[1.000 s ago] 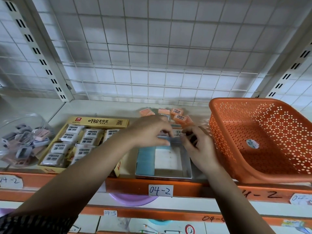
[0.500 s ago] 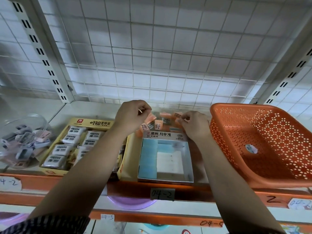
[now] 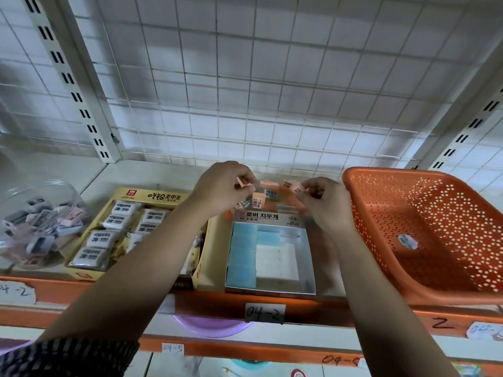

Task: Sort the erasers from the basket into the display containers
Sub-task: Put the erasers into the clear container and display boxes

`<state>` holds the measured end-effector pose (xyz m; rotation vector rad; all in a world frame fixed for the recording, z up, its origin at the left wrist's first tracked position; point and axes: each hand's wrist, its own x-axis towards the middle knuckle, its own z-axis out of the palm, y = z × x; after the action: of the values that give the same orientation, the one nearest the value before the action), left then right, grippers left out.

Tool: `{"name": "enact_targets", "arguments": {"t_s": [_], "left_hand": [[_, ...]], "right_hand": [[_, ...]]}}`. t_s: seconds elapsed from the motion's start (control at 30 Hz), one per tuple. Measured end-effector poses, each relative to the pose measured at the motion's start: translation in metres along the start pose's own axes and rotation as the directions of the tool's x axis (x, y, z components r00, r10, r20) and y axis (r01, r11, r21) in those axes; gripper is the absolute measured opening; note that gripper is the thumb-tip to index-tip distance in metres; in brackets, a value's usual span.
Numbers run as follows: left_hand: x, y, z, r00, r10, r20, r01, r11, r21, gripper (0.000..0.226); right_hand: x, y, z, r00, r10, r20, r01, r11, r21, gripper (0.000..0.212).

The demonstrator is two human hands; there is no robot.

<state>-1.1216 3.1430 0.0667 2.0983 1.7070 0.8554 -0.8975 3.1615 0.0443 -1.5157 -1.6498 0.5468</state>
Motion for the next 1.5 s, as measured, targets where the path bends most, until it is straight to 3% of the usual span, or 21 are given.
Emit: {"name": "enact_targets", "arguments": {"t_s": [0.27,0.43,0.5,0.6,0.73,0.83,0.9,1.03,1.1,1.27,1.5], "left_hand": [[0.014,0.026,0.007,0.982,-0.112,0.149,0.074,0.968,0.24,0.021],[0.017,0.021,0.016,0.982,-0.101,0.159,0.062,0.971,0.229,0.01],[0.015,0.019,0.011,0.988,-0.081,0.134,0.062,0.988,0.138,0.008],[0.006,0.02,-0.001,0.989,-0.118,0.083,0.129,0.982,-0.139,0.013],[-0.007,0.015,-0.013,0.976,-0.196,0.099,0.217,0.79,-0.574,0.022],[-0.016,0.015,-0.018,0.969,-0.225,0.098,0.225,0.655,-0.722,0.025],[-0.021,0.015,-0.018,0.966,-0.25,0.073,0.218,0.624,-0.751,0.024],[-0.027,0.01,-0.014,0.951,-0.309,0.02,0.213,0.606,-0.767,0.004],[-0.029,0.006,-0.012,0.943,-0.331,0.023,0.231,0.607,-0.76,0.008],[-0.031,0.003,-0.01,0.929,-0.37,-0.017,0.238,0.631,-0.738,0.021],[-0.034,0.001,-0.009,0.923,-0.382,-0.036,0.244,0.658,-0.712,0.017]], "right_hand": [[-0.03,-0.005,-0.003,0.992,-0.003,0.126,-0.037,0.949,0.314,0.019],[-0.046,-0.011,-0.007,0.966,-0.078,0.246,-0.062,0.855,0.515,0.029],[-0.049,-0.01,-0.009,0.953,-0.114,0.282,-0.058,0.843,0.535,0.026],[-0.055,-0.01,-0.013,0.946,-0.136,0.293,-0.044,0.845,0.534,0.018],[-0.061,-0.011,-0.016,0.926,-0.155,0.344,-0.065,0.832,0.551,0.026],[-0.064,-0.012,-0.014,0.928,-0.155,0.339,-0.072,0.819,0.57,0.035],[-0.066,-0.014,-0.014,0.93,-0.13,0.345,-0.103,0.807,0.581,0.038],[-0.07,-0.017,-0.016,0.923,-0.112,0.368,-0.098,0.857,0.506,0.033],[-0.072,-0.019,-0.016,0.925,-0.115,0.362,-0.055,0.902,0.427,0.034],[-0.072,-0.019,-0.009,0.945,-0.113,0.306,0.106,0.994,0.038,0.029],[-0.073,-0.022,0.0,0.941,-0.141,0.307,0.158,0.987,-0.032,0.024]]}}
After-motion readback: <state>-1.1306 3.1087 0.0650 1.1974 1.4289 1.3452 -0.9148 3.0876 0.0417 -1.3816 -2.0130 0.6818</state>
